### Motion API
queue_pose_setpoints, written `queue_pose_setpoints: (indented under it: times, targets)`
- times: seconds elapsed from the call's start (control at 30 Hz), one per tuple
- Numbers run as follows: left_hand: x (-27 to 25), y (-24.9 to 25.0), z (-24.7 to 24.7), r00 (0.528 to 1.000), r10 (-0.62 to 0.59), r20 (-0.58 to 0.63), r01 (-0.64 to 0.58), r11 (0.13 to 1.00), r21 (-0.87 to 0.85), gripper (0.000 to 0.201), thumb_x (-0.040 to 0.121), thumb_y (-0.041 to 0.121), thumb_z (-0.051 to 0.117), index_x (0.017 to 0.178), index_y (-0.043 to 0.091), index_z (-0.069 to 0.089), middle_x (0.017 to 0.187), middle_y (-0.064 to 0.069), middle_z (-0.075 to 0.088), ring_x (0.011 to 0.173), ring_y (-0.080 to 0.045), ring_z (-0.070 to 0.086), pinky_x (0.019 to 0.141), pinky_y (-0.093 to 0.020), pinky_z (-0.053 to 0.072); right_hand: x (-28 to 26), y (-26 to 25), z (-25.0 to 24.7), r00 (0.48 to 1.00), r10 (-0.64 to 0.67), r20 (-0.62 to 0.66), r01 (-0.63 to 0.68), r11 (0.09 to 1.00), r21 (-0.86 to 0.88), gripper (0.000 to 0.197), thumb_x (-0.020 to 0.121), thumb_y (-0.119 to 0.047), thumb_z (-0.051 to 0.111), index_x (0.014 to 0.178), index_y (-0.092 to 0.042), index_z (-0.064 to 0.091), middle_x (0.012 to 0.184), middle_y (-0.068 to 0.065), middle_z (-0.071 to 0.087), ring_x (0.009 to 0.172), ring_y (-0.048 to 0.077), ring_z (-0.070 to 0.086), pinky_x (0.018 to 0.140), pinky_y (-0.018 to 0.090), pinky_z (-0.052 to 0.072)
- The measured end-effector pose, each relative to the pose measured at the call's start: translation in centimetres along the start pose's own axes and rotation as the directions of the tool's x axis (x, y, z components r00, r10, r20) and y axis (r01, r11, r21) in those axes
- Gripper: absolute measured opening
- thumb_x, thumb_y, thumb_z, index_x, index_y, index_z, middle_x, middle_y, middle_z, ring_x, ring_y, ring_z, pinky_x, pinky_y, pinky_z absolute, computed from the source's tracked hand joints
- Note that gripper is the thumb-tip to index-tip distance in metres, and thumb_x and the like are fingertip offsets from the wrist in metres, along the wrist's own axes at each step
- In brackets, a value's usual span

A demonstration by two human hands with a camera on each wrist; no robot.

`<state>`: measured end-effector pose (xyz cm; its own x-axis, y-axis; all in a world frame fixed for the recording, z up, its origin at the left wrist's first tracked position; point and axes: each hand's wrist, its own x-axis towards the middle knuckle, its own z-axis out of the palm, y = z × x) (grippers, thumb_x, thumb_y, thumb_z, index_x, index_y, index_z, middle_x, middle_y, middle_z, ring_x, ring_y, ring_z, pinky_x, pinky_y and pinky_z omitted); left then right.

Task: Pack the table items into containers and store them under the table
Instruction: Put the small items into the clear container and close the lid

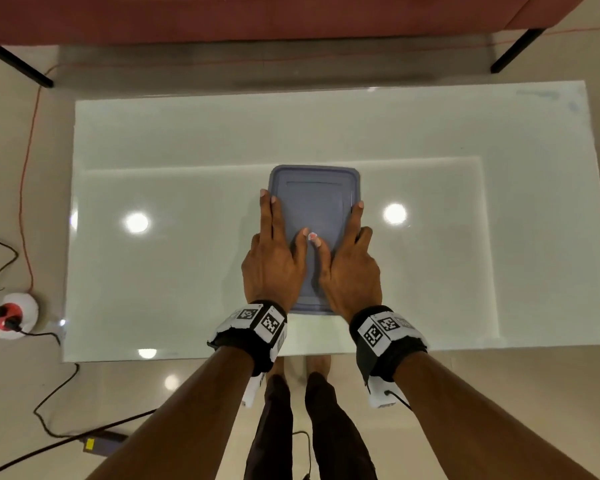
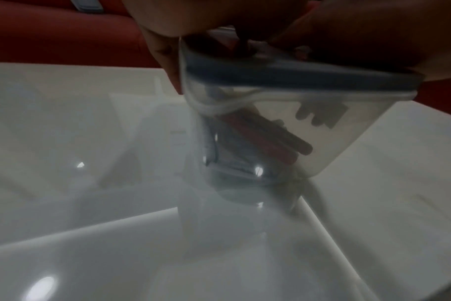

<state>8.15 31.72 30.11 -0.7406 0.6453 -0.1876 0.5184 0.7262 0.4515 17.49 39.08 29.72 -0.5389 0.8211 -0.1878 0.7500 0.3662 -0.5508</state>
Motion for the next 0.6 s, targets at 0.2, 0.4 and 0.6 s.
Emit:
queue_pose_setpoints:
  times: [0.2,0.4,0.6]
  targets:
    - [-3.4,-9.1,-3.7,0.98,-0.16,-0.116,0.173,0.978,0.118,0.068,0.099,0.043,0.034,0.154,0.015,0.006,0.163,0.001,0.004,0.121,-0.031,0.051,0.089,-0.044,0.05,-4.5,-8.0,6.1,0.989,-0.065,0.13,0.064,0.998,0.017,0.085,0.094,-0.063,0.033,0.152,-0.016,-0.006,0.127,0.014,0.044,0.083,0.028,0.062,0.059,0.038,0.057]
    - [-3.3,-15.8,-8.2,0.974,-0.204,-0.096,0.222,0.938,0.265,0.066,0.101,0.04,0.034,0.154,0.01,0.009,0.162,-0.008,0.01,0.119,-0.037,0.051,0.089,-0.047,0.047,-5.6,-13.2,10.2,0.952,-0.213,0.219,0.207,0.977,0.051,0.088,0.093,-0.062,0.034,0.152,-0.012,-0.008,0.13,0.017,0.04,0.088,0.028,0.058,0.063,0.035,0.056]
    - [-2.4,-15.6,-13.2,0.949,-0.255,0.186,0.204,0.945,0.256,0.071,0.1,0.043,0.031,0.154,0.011,-0.001,0.163,-0.007,-0.005,0.136,-0.036,0.036,0.104,-0.05,0.038,-5.2,-15.2,7.7,0.887,-0.13,0.443,0.162,0.986,-0.035,0.098,0.09,-0.062,0.043,0.148,-0.018,-0.023,0.146,0.021,0.026,0.099,0.038,0.06,0.081,0.045,0.054]
